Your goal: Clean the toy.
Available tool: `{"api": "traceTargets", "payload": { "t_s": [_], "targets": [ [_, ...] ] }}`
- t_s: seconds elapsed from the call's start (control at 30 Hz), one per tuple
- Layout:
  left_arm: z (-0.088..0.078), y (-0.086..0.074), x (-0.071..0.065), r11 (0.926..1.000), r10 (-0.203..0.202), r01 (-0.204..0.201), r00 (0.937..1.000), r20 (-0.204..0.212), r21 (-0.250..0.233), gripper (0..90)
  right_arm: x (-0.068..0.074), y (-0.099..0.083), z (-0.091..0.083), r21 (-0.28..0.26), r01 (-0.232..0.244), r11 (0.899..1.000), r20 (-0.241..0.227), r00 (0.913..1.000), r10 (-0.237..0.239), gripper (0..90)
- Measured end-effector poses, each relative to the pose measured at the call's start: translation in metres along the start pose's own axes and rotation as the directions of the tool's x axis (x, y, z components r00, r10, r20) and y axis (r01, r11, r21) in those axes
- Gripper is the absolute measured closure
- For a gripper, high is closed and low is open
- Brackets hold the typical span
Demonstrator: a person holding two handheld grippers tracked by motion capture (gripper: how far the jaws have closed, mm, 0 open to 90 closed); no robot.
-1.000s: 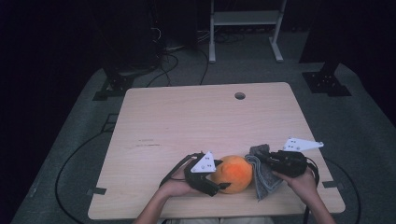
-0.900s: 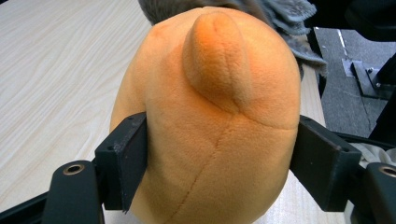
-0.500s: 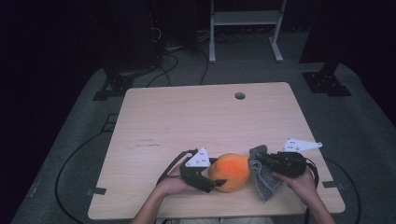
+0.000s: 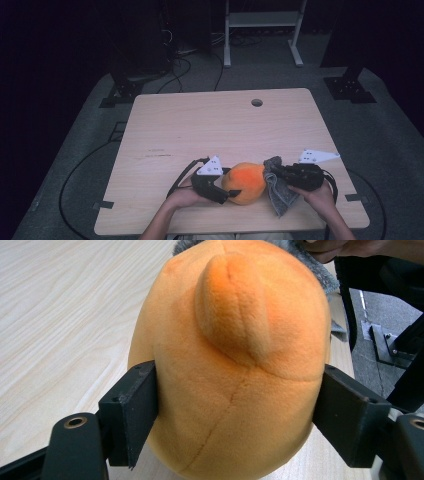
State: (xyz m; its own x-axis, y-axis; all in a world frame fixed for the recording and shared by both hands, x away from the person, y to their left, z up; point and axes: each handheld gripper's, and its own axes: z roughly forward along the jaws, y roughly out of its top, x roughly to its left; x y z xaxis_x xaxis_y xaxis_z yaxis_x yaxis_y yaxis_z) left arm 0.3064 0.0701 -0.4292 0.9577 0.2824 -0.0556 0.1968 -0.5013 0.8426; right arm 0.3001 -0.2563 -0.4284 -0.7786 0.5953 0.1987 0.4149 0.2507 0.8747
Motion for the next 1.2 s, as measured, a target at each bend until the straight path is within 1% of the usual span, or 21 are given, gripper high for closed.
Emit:
{"api": "traceTargets", "payload": {
  "t_s": [0.03,0.07,0.13,0.17,0.23,0.27,0.33,0.4,0.43,0.5,0.53,0.57,0.63,0.7,0.77,0.83,0.9,0.97,1.03,1.17,1.2],
  "targets": [
    [0.000,0.000,0.000,1.0000,-0.002,0.002,1.0000,0.001,-0.002,22.7,0.001,0.002,-0.002,-0.020,-0.004,1.000,-0.009,0.9999,0.004,79.2],
    [0.001,0.000,0.001,1.0000,-0.005,0.005,1.0000,0.003,-0.008,22.5,0.004,0.005,-0.004,-0.046,0.003,0.999,-0.020,0.9998,-0.004,79.2],
    [0.002,0.000,0.001,0.9999,-0.011,0.012,0.9999,0.003,-0.007,22.1,0.013,0.013,-0.006,-0.088,0.029,0.996,-0.037,0.9988,-0.033,79.1],
    [0.002,0.000,0.001,0.9999,-0.011,0.011,0.9999,0.002,-0.005,22.0,0.017,0.015,-0.005,-0.092,0.046,0.995,-0.043,0.9978,-0.050,79.1],
    [0.001,0.000,0.002,0.9999,-0.016,0.016,0.9999,-0.003,0.001,21.4,0.023,0.016,0.000,-0.060,0.086,0.994,-0.030,0.9957,-0.088,79.0],
    [0.001,0.000,0.002,0.9998,-0.020,0.020,0.9998,-0.006,0.002,21.2,0.023,0.013,0.003,-0.052,0.092,0.994,-0.025,0.9953,-0.094,79.0],
    [0.000,0.000,0.004,0.9995,-0.033,0.033,0.9994,-0.012,-0.004,21.3,0.019,0.009,0.005,-0.054,0.062,0.997,-0.036,0.9973,-0.064,79.0],
    [0.000,0.000,0.006,0.9985,-0.054,0.054,0.9985,-0.011,-0.007,21.4,0.013,0.006,0.004,-0.035,0.055,0.998,-0.013,0.9984,-0.056,79.0],
    [-0.001,-0.001,0.007,0.9982,-0.060,0.060,0.9982,-0.008,-0.004,21.3,0.010,0.005,0.003,-0.020,0.043,0.999,-0.003,0.9991,-0.043,79.0],
    [-0.002,-0.001,0.008,0.9977,-0.068,0.068,0.9976,-0.010,-0.007,21.3,0.006,0.001,0.003,0.019,0.043,0.999,0.026,0.9987,-0.043,79.1],
    [-0.002,-0.001,0.009,0.9976,-0.069,0.069,0.9976,-0.011,-0.006,21.2,0.006,0.000,0.003,0.022,0.042,0.999,0.030,0.9986,-0.043,79.0],
    [-0.002,-0.001,0.010,0.9973,-0.073,0.073,0.9972,-0.013,-0.011,21.2,0.006,0.001,0.002,0.009,0.040,0.999,0.027,0.9988,-0.040,79.1],
    [0.000,-0.001,0.010,0.9966,-0.082,0.082,0.9966,-0.008,-0.014,21.2,0.013,0.008,-0.001,-0.030,0.058,0.998,0.021,0.9981,-0.058,79.1],
    [0.002,0.000,0.009,0.9958,-0.089,0.089,0.9960,-0.009,-0.020,21.0,0.023,0.016,-0.002,-0.065,0.088,0.994,0.000,0.9961,-0.089,79.0],
    [0.005,0.001,0.008,0.9960,-0.087,0.087,0.9961,-0.017,-0.021,20.7,0.035,0.022,0.000,-0.088,0.124,0.988,-0.026,0.9915,-0.127,79.0],
    [0.007,0.002,0.005,0.9957,-0.091,0.091,0.9955,-0.025,-0.019,20.0,0.046,0.026,0.004,-0.086,0.162,0.983,-0.033,0.9857,-0.165,79.0],
    [0.009,0.003,0.003,0.9960,-0.087,0.086,0.9955,-0.036,-0.022,19.7,0.056,0.029,0.007,-0.081,0.194,0.978,-0.034,0.9797,-0.197,79.0],
    [0.010,0.002,0.001,0.9959,-0.089,0.088,0.9953,-0.038,-0.021,19.7,0.062,0.031,0.010,-0.076,0.219,0.973,-0.028,0.9748,-0.221,79.0],
    [0.010,0.003,0.001,0.9958,-0.090,0.089,0.9950,-0.042,-0.023,19.8,0.063,0.031,0.011,-0.068,0.235,0.970,-0.020,0.9713,-0.237,79.0],
    [0.011,0.004,0.001,0.9954,-0.093,0.092,0.9947,-0.044,-0.026,20.8,0.054,0.027,0.011,-0.060,0.221,0.973,-0.012,0.9750,-0.222,79.1],
    [0.011,0.004,0.001,0.9954,-0.093,0.092,0.9947,-0.043,-0.027,20.9,0.052,0.026,0.010,-0.058,0.211,0.976,-0.012,0.9772,-0.212,79.1]
  ]
}}
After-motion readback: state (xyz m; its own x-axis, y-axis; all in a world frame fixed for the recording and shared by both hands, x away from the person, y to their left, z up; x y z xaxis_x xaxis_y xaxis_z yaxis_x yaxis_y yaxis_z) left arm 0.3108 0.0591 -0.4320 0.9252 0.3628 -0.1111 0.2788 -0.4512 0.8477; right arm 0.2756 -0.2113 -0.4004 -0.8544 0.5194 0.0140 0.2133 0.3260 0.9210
